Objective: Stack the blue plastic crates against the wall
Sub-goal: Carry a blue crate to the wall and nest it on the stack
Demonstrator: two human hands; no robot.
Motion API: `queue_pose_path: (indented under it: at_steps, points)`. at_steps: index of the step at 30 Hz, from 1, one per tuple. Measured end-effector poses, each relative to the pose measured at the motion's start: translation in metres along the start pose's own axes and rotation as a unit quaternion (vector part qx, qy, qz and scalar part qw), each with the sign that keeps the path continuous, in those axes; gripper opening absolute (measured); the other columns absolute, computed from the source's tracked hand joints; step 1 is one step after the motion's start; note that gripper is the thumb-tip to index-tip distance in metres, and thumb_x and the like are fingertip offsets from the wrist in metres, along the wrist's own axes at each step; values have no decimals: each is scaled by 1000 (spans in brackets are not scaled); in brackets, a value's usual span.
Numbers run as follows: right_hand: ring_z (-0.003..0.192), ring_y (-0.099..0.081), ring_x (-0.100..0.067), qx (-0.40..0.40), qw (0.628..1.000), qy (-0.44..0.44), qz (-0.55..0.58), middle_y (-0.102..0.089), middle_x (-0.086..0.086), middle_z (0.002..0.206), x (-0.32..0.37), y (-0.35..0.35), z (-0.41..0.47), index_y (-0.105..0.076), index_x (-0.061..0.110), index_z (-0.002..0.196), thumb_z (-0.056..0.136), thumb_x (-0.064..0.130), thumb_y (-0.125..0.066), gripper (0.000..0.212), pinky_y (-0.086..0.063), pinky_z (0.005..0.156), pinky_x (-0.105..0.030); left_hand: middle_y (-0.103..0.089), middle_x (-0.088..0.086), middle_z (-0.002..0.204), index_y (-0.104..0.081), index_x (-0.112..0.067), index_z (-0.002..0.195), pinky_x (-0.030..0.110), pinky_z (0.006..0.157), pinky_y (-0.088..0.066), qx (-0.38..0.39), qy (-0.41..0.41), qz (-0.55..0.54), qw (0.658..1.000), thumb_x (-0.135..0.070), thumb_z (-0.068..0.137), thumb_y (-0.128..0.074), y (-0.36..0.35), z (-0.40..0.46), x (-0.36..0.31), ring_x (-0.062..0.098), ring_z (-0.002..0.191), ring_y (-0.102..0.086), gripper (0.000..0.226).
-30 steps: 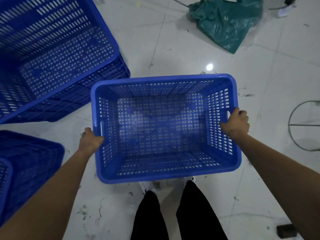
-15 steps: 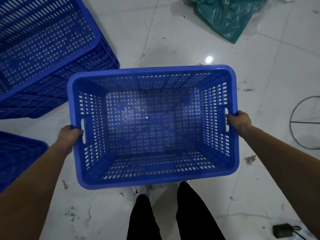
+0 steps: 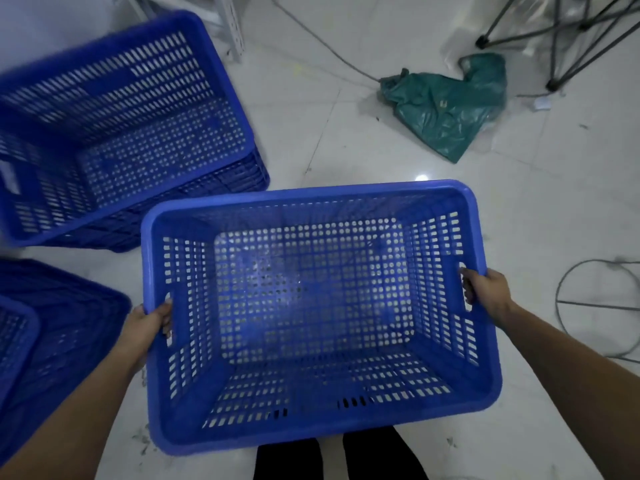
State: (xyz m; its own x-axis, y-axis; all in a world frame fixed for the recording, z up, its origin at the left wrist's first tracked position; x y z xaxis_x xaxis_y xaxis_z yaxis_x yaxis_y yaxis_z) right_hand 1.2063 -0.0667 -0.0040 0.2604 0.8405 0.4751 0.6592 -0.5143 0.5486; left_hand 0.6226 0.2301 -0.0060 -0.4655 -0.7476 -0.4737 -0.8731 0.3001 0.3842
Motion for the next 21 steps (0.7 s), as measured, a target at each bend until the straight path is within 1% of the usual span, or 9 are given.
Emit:
queue_pose_path:
  at_steps: [2, 4, 5, 7, 9, 13, 17, 19, 21]
  points:
    - [50, -40, -22, 33, 999, 15, 35, -48, -9, 57, 23, -5, -18, -54, 5, 77, 94, 26, -59, 27, -36, 53, -35, -48, 10, 68, -50, -11, 77, 27, 52, -44, -20, -7, -33, 999, -18, 98, -56, 20, -21, 1, 14, 48, -47, 23]
    - [47, -41, -19, 76, 995, 20, 68, -50, -5, 56, 45, -12, -39, -57, 8, 80, 97, 33, -51, 30, -35, 51, -32, -54, 12, 76, -56, -8, 83, 34, 59, -44, -47, -16, -61, 997, -23, 97, -58, 43, -43, 1, 23, 60, -49, 20]
    - [46, -43, -18, 97, 992, 22, 74, -52, -5, 56, 55, -16, -51, -57, 10, 81, 97, 37, -47, 33, -37, 52, -32, -57, 13, 78, -58, -6, 87, 37, 61, -45, -62, -21, -66, 996, -27, 97, -58, 56, -54, 2, 25, 63, -50, 23]
    - [47, -45, -18, 117, 991, 29, 64, -56, -5, 58, 71, -20, -69, -58, 10, 81, 95, 40, -43, 36, -40, 52, -31, -59, 15, 78, -61, -2, 90, 38, 60, -45, -81, -27, -66, 994, -35, 99, -53, 82, -74, 7, 28, 65, -51, 35]
    - [48, -44, -19, 132, 990, 33, 45, -56, -5, 56, 85, -25, -89, -57, 9, 79, 94, 38, -42, 37, -39, 52, -30, -59, 17, 78, -64, -1, 88, 38, 60, -44, -100, -23, -73, 992, -39, 100, -49, 112, -98, 16, 30, 65, -51, 43]
    - [48, -41, -20, 163, 985, 47, 24, -53, -6, 52, 115, -41, -130, -55, 6, 69, 97, 39, -38, 46, -39, 54, -33, -63, 21, 84, -68, -1, 91, 41, 63, -46, -124, -14, -89, 988, -45, 99, -49, 163, -138, 43, 34, 70, -55, 48]
    - [46, -40, -20, 203, 975, 88, -21, -49, -6, 51, 162, -74, -191, -53, 7, 65, 101, 37, -35, 51, -37, 54, -35, -60, 21, 79, -65, 7, 93, 39, 58, -45, -168, -2, -143, 975, -41, 101, -47, 226, -174, 76, 32, 63, -51, 52]
    - [44, -41, -20, 225, 966, 118, -46, -48, -7, 50, 187, -96, -221, -54, 6, 64, 103, 37, -35, 53, -38, 54, -35, -57, 22, 76, -63, 8, 92, 33, 49, -46, -187, 10, -176, 966, -39, 101, -46, 257, -187, 91, 32, 59, -47, 51]
    - [42, -42, -19, 244, 958, 138, -66, -48, -7, 50, 210, -121, -250, -54, 6, 65, 103, 39, -36, 53, -39, 53, -34, -54, 22, 73, -61, 5, 90, 24, 39, -43, -199, 25, -211, 957, -40, 101, -46, 285, -197, 108, 31, 56, -43, 48]
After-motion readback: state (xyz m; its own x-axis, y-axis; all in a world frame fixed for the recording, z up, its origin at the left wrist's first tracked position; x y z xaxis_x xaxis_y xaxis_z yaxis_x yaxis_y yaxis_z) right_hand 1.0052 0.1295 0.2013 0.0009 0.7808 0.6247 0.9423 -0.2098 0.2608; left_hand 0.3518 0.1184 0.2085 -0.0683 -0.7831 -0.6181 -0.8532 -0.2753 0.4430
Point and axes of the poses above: each hand's wrist, its own z-axis towards the middle knuckle, its own y-axis out of the back of the hand, x = y × z, the point moved 7 cm from there along z, towards the middle knuckle
